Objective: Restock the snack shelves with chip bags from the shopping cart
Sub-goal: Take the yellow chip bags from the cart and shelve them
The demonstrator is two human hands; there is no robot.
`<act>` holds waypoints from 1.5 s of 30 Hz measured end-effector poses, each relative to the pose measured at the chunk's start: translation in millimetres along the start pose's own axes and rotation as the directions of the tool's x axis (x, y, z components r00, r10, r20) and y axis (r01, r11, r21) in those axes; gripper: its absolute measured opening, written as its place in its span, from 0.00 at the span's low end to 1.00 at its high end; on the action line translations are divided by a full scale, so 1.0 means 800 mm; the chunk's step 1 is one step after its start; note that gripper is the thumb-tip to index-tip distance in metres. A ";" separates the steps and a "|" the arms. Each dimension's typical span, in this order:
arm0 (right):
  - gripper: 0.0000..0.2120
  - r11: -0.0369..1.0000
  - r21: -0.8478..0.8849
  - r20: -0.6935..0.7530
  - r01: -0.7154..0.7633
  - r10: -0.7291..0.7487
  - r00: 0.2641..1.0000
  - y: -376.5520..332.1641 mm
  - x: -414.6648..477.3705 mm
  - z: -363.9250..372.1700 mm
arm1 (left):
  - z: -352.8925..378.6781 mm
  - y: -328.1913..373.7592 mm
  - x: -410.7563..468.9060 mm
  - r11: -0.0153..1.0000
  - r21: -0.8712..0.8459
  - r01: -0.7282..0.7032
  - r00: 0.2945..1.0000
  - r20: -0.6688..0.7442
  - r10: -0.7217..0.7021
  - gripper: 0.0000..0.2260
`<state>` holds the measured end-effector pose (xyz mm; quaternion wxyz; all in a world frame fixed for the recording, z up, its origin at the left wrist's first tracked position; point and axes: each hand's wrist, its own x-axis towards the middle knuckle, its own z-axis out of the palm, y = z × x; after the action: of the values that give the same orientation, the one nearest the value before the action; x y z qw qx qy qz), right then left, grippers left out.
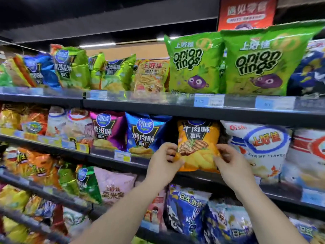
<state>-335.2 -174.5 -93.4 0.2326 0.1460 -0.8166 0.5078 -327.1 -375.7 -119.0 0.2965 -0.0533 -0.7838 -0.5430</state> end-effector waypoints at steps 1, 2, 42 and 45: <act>0.14 1.000 -0.012 -0.014 -0.010 0.010 1.000 -0.001 -0.001 -0.001 | -0.001 -0.002 0.003 1.000 0.000 -0.015 1.000 0.022 0.015 0.18; 0.14 1.000 -0.026 -0.025 -0.013 0.012 1.000 -0.003 -0.001 0.000 | -0.002 -0.002 0.006 1.000 0.002 -0.023 0.999 0.044 0.023 0.18; 0.31 0.655 -0.705 0.352 0.272 -0.010 0.936 0.009 0.064 0.090 | 0.007 -0.040 0.077 0.408 0.719 -0.563 0.824 0.526 0.211 0.26; 0.29 0.619 -0.737 0.269 0.270 -0.097 0.958 0.001 0.038 0.080 | 0.008 -0.035 0.065 0.442 0.703 -0.558 0.827 0.513 0.229 0.26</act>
<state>-376.2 -232.0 -101.7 0.2386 0.1675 -0.9541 0.0689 -383.3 -393.6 -116.4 0.2634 -0.1845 -0.9469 -0.0014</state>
